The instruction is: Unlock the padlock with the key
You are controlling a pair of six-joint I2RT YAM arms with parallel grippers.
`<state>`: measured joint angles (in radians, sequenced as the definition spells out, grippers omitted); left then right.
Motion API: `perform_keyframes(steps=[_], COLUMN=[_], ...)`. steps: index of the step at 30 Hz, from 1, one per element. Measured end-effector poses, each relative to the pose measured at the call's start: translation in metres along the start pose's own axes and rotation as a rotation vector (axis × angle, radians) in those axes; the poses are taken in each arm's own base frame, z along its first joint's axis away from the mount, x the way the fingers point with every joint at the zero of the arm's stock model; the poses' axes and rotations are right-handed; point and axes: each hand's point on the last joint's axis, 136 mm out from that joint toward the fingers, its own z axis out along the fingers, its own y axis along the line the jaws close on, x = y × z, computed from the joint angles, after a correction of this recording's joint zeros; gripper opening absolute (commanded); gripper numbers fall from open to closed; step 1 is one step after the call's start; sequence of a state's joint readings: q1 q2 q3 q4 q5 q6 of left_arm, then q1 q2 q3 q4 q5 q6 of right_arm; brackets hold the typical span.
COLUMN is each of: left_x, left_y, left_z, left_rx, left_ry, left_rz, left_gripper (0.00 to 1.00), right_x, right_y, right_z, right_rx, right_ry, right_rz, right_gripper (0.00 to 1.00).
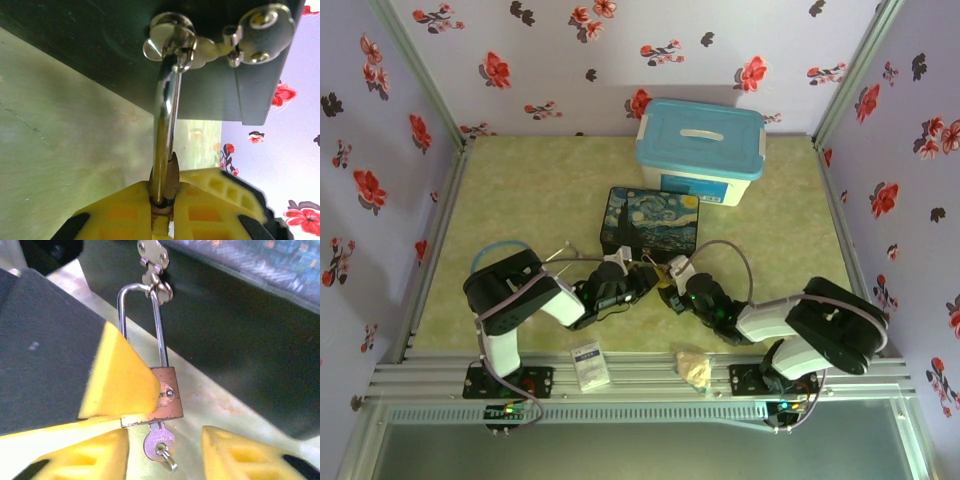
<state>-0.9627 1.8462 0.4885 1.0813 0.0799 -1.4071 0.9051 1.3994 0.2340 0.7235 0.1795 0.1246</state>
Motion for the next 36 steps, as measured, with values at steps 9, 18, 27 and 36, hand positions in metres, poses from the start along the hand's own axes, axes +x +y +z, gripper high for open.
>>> perform_keyframes(steps=[9, 18, 27, 36], left_x=[-0.011, -0.010, -0.018, -0.027], left_y=[0.010, 0.015, 0.019, 0.032], left_z=[-0.010, -0.011, -0.021, -0.035], left_rx=[-0.060, -0.091, -0.209, -0.350], left_ry=[-0.015, 0.003, 0.015, 0.014], left_rz=[0.048, 0.093, 0.183, 0.272], left_gripper=[0.00, 0.01, 0.01, 0.10], right_x=[-0.027, -0.030, -0.024, -0.030], right_y=[-0.023, -0.058, -0.069, -0.068], right_z=[-0.021, -0.021, -0.011, 0.008], right_rx=[0.048, 0.265, 0.349, 0.377], right_ry=[-0.052, -0.034, -0.001, 0.044], right_rz=[0.212, 0.380, 0.417, 0.430], right_gripper=[0.57, 0.57, 0.57, 0.55])
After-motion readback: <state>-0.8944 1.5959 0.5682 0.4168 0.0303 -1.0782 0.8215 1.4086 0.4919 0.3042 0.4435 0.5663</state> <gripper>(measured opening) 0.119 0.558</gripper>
